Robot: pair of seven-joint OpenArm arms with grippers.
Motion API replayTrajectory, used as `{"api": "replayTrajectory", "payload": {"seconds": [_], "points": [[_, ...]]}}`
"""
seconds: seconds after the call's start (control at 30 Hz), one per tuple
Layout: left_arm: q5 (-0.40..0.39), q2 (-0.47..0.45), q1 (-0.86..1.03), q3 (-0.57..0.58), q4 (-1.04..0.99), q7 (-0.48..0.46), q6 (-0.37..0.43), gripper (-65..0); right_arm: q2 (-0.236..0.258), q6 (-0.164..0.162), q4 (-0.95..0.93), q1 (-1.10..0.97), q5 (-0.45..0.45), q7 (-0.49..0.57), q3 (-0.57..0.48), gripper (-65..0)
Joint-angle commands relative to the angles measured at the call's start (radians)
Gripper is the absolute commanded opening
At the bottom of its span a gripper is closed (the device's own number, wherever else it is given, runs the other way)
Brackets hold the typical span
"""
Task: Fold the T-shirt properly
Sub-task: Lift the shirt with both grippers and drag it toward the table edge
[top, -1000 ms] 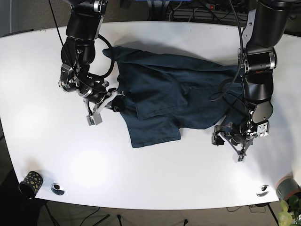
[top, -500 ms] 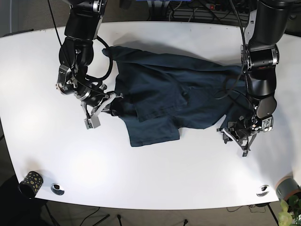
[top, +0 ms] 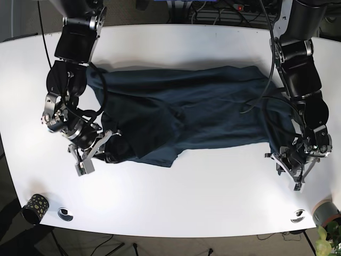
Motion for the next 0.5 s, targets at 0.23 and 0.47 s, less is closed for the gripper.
{"api": "replayTrajectory", "payload": {"seconds": [0.23, 0.47], "points": [[0.0, -0.049, -0.131, -0.012, 0.147, 0.103, 0.004, -65.0, 0.129, 0.003, 0.02, 0.204, 0.029, 0.024, -0.079, -65.0], [0.004, -0.08, -0.259, -0.089, 0.154, 0.123, 0.005, -65.0, 0.195, 0.011, -0.064, 0.399, 0.03, -0.012, -0.077, -65.0]]}}
